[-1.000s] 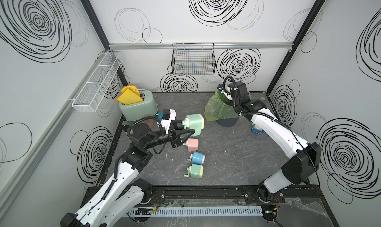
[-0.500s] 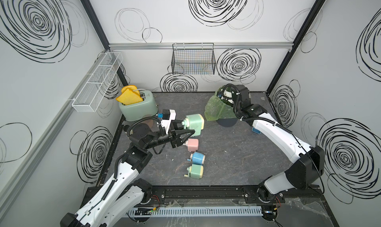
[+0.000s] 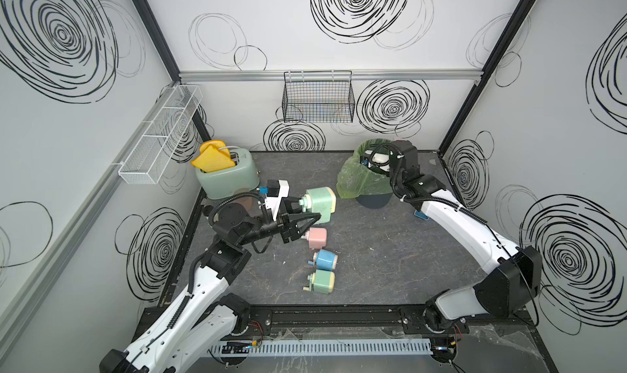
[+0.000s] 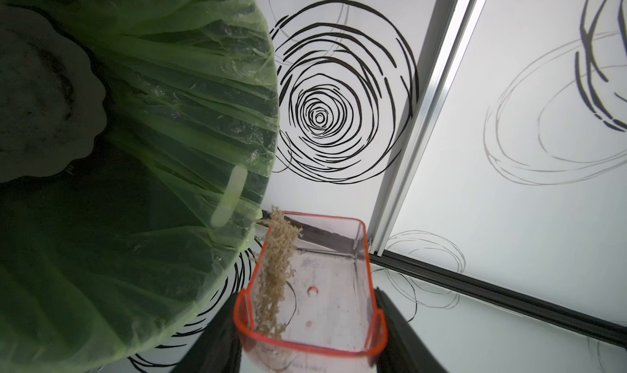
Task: Take out the pencil sharpener tray and clean the shavings
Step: Pour the shavings into the trash bin.
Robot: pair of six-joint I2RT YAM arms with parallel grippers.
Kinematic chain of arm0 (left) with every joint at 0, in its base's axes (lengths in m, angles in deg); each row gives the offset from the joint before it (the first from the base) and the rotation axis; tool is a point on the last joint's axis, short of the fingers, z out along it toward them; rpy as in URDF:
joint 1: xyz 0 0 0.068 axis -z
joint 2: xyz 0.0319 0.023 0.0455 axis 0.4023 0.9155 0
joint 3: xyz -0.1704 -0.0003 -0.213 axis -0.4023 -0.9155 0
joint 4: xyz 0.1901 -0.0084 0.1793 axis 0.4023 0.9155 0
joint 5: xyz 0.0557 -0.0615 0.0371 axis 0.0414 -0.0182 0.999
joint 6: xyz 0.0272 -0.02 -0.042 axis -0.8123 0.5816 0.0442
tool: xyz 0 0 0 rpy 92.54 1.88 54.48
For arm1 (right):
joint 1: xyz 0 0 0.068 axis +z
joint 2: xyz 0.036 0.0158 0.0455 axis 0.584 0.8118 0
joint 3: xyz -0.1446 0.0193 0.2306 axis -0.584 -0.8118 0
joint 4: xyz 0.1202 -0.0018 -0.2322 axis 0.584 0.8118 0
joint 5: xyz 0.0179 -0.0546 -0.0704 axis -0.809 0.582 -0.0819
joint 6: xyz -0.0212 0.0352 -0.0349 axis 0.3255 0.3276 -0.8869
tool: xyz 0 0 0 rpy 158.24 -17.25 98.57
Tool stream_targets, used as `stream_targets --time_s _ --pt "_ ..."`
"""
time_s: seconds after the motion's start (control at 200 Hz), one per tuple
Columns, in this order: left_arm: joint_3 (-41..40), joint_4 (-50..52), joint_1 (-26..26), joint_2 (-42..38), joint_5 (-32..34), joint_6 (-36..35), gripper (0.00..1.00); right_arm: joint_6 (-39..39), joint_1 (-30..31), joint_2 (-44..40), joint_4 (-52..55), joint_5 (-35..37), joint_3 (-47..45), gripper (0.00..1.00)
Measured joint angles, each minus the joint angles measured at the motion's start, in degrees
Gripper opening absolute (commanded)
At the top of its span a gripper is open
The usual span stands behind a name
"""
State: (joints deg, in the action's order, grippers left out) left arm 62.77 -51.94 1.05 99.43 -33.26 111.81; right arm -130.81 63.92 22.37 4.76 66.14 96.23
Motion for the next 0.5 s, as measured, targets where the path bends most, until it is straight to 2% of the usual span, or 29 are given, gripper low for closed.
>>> stream_targets --time_s 0.35,0.5 --pt "-0.02 -0.28 0.31 0.02 -0.02 0.15 0.41 -0.85 -0.31 -0.94 -1.03 -4.66 -3.74 0.35" --pt "-0.04 -0.31 0.28 -0.02 -0.04 0.20 0.41 0.26 -1.51 -1.07 -3.34 -4.24 -3.74 0.37"
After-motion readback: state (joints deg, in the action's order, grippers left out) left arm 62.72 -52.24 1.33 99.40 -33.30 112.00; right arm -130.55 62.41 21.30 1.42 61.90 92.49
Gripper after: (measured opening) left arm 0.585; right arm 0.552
